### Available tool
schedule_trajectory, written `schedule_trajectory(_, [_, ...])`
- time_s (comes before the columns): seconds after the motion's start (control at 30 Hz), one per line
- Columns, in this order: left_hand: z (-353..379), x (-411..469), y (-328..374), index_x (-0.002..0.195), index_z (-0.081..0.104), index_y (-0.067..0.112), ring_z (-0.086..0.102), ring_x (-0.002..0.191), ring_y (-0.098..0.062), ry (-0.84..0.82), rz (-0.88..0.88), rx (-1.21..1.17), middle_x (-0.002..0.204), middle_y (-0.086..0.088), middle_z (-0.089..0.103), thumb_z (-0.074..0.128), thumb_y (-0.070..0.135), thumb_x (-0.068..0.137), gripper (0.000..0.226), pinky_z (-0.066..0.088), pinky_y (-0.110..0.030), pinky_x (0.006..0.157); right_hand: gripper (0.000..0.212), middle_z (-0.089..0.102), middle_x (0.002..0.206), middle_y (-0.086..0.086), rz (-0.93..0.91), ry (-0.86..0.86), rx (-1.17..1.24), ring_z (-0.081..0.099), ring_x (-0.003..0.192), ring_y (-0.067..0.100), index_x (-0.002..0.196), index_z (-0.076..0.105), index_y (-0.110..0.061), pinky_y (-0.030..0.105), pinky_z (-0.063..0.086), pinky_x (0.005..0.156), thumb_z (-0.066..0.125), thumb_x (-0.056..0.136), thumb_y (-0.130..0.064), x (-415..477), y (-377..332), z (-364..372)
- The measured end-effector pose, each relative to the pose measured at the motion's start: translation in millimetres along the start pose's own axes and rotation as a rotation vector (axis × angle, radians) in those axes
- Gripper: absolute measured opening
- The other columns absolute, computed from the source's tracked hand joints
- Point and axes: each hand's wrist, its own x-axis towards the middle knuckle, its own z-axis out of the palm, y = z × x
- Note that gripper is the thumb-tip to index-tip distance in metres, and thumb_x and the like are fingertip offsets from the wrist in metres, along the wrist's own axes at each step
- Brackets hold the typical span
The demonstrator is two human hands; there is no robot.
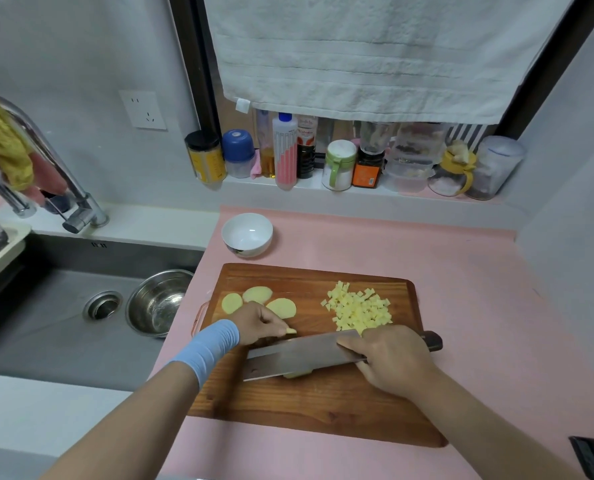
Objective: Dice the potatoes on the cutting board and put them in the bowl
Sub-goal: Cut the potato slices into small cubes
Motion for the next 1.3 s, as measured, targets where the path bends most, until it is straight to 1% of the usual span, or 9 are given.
schedule_trajectory(0.13, [4, -2, -11, 0.092, 0.08, 0.026, 0.063, 0.092, 0.0, 0.26, -0.047, 0.032, 0.094, 0.019, 0.072, 0.076, 0.025, 0.087, 0.006, 0.047, -0.018, 0.089, 0.037, 0.067, 0.067, -0.017, 0.172, 0.053, 0.125, 0.062, 0.056, 0.006, 0.112, 0.074, -0.045, 0.021, 0.043, 0.048, 0.074, 0.075, -0.041, -14, 6, 2])
schedule_trajectory(0.3, [44, -7, -9, 0.088, 0.08, 0.032, 0.062, 0.081, 0.002, 0.217, 0.037, 0.264, 0.087, 0.023, 0.069, 0.075, 0.031, 0.086, 0.006, 0.052, -0.023, 0.08, 0.025, 0.075, 0.094, -0.02, 0.595, -0.092, 0.459, 0.067, 0.079, 0.005, 0.12, 0.071, -0.048, 0.023, 0.053, 0.067, 0.057, 0.098, -0.05, -20, 3, -4])
schedule_trajectory(0.4, [62, -7, -5, 0.09, 0.081, 0.028, 0.059, 0.08, 0.003, 0.293, 0.091, 0.318, 0.089, 0.02, 0.07, 0.069, 0.037, 0.09, 0.014, 0.052, -0.025, 0.079, 0.022, 0.071, 0.081, -0.019, 0.706, -0.156, 0.586, 0.065, 0.078, 0.007, 0.107, 0.076, -0.045, 0.024, 0.049, 0.063, 0.055, 0.1, -0.046, -17, -11, -4])
schedule_trajectory(0.5, [70, -12, -7, 0.111, 0.075, 0.031, 0.056, 0.101, -0.007, 0.285, 0.128, 0.434, 0.103, 0.011, 0.064, 0.057, 0.057, 0.091, 0.038, 0.048, -0.027, 0.087, 0.031, 0.066, 0.067, -0.012, 0.773, -0.22, 0.593, 0.062, 0.066, 0.008, 0.077, 0.069, -0.036, 0.025, 0.041, 0.053, 0.053, 0.101, -0.046, -17, -23, -1])
schedule_trajectory(0.63, [82, -20, -18, 0.134, 0.055, 0.03, 0.044, 0.115, -0.01, 0.243, 0.184, 0.622, 0.122, 0.01, 0.052, 0.063, 0.068, 0.077, 0.069, 0.044, -0.028, 0.097, 0.03, 0.063, 0.065, -0.011, 0.815, -0.273, 0.572, 0.058, 0.063, 0.004, 0.079, 0.066, -0.033, 0.024, 0.036, 0.051, 0.051, 0.101, -0.048, -21, -36, 6])
schedule_trajectory(0.77, [98, -22, -18, 0.126, 0.058, 0.028, 0.044, 0.112, -0.011, 0.369, 0.119, 0.565, 0.114, 0.009, 0.051, 0.063, 0.061, 0.083, 0.055, 0.037, -0.02, 0.087, 0.035, 0.058, 0.063, -0.012, 0.811, -0.32, 0.575, 0.056, 0.065, 0.004, 0.068, 0.051, -0.038, 0.023, 0.036, 0.053, 0.049, 0.102, -0.047, -25, -44, 10])
schedule_trajectory(1.0, [127, -23, -18, 0.118, 0.061, 0.022, 0.045, 0.107, -0.016, 0.539, 0.068, 0.46, 0.109, 0.004, 0.055, 0.065, 0.059, 0.081, 0.052, 0.037, -0.025, 0.094, 0.023, 0.064, 0.068, -0.011, 0.801, -0.377, 0.596, 0.061, 0.069, 0.005, 0.087, 0.066, -0.041, 0.022, 0.039, 0.054, 0.048, 0.101, -0.047, -28, -47, 10])
schedule_trajectory(1.2, [128, -24, -40, 0.093, 0.059, 0.016, 0.047, 0.088, -0.017, 0.547, 0.485, 0.51, 0.096, 0.003, 0.05, 0.058, 0.037, 0.086, 0.022, 0.052, -0.034, 0.073, 0.026, 0.063, 0.066, -0.009, 0.778, -0.388, 0.605, 0.061, 0.065, 0.008, 0.091, 0.07, -0.034, 0.025, 0.043, 0.055, 0.047, 0.101, -0.043, -25, -50, 12])
schedule_trajectory(1.3, [130, -20, -46, 0.087, 0.063, 0.014, 0.049, 0.086, -0.018, 0.538, 0.589, 0.562, 0.092, 0.002, 0.055, 0.055, 0.028, 0.092, 0.017, 0.052, -0.037, 0.071, 0.03, 0.06, 0.065, -0.008, 0.773, -0.396, 0.599, 0.059, 0.063, 0.01, 0.076, 0.061, -0.032, 0.027, 0.042, 0.054, 0.046, 0.101, -0.042, -23, -51, 12])
